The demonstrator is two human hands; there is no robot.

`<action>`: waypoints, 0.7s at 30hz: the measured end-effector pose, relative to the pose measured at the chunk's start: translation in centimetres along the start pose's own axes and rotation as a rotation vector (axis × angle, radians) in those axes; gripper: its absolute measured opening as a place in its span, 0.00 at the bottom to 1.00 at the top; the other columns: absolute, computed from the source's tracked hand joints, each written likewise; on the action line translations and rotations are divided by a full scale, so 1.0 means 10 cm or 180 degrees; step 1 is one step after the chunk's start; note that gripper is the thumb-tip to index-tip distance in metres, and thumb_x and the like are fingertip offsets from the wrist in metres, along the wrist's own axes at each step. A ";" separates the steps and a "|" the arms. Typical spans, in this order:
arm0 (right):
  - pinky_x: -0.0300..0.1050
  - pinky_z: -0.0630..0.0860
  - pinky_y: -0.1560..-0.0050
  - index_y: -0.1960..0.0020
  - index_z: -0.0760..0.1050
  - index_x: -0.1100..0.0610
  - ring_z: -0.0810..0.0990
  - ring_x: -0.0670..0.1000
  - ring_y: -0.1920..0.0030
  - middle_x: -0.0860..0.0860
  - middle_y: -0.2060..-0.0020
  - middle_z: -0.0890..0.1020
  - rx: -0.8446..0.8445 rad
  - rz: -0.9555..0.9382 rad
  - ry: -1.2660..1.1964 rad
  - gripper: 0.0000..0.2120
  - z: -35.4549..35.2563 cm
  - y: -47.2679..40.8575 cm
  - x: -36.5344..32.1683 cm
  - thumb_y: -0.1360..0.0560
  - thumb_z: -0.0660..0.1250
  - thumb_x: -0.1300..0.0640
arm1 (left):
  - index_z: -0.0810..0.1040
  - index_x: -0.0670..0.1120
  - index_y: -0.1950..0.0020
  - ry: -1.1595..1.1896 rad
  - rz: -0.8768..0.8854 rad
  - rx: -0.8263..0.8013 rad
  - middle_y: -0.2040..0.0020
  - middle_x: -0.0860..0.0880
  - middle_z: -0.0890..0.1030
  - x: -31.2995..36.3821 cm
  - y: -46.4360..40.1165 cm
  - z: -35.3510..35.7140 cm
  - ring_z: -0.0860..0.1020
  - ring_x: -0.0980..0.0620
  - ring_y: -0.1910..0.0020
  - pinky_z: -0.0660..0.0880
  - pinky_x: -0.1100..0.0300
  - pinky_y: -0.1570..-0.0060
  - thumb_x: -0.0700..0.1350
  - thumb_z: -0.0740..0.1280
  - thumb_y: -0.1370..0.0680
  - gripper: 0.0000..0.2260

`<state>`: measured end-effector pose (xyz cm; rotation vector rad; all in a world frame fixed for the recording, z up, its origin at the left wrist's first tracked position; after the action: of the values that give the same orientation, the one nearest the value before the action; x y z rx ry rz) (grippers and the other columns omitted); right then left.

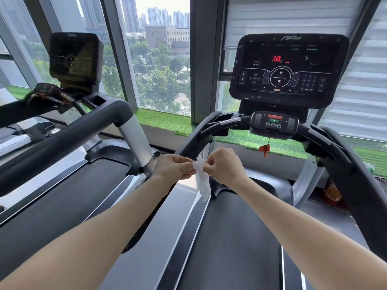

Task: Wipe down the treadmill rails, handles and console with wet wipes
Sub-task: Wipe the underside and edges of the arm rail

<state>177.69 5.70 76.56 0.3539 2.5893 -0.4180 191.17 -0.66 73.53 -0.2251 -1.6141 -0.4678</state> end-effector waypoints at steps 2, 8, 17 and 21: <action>0.49 0.79 0.62 0.64 0.81 0.60 0.80 0.55 0.65 0.55 0.66 0.82 0.0012 0.0125 0.0028 0.07 -0.05 -0.01 0.09 0.28 0.70 0.59 | 0.81 0.39 0.59 -0.0005 -0.0033 0.0146 0.61 0.40 0.83 -0.02 -0.04 -0.12 0.82 0.51 0.68 0.81 0.60 0.59 0.32 0.70 0.27 0.03; 0.43 0.80 0.62 0.65 0.79 0.61 0.77 0.46 0.71 0.51 0.72 0.79 -0.0227 0.0484 -0.0941 0.10 -0.01 -0.03 0.19 0.26 0.67 0.63 | 0.77 0.41 0.59 0.0293 -0.0224 0.0142 0.62 0.44 0.79 -0.13 -0.09 -0.15 0.79 0.52 0.64 0.80 0.60 0.56 0.33 0.65 0.23 0.06; 0.36 0.77 0.67 0.63 0.77 0.59 0.77 0.43 0.73 0.51 0.71 0.80 -0.0722 0.1032 -0.2980 0.11 0.19 0.06 0.15 0.23 0.64 0.65 | 0.74 0.43 0.50 0.0910 -0.0506 -0.0353 0.54 0.45 0.78 -0.24 -0.06 0.15 0.78 0.52 0.56 0.77 0.60 0.60 0.41 0.62 0.20 0.03; 0.40 0.76 0.63 0.63 0.76 0.61 0.74 0.47 0.71 0.52 0.72 0.79 -0.0662 0.1398 -0.3579 0.11 0.19 0.11 0.26 0.22 0.62 0.66 | 0.72 0.43 0.52 0.0977 -0.0568 -0.0284 0.60 0.46 0.76 -0.23 -0.04 0.14 0.77 0.53 0.64 0.75 0.62 0.67 0.40 0.60 0.19 0.03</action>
<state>176.68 6.46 73.44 0.4310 1.3906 -0.1108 189.95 -0.14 71.15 -0.0710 -1.3190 -0.6786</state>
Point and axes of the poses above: each hand's wrist, its own y-axis away from the middle knuckle, its own z-axis out of the palm, x = y × z, the point moved 6 cm from there along -y, towards the middle knuckle
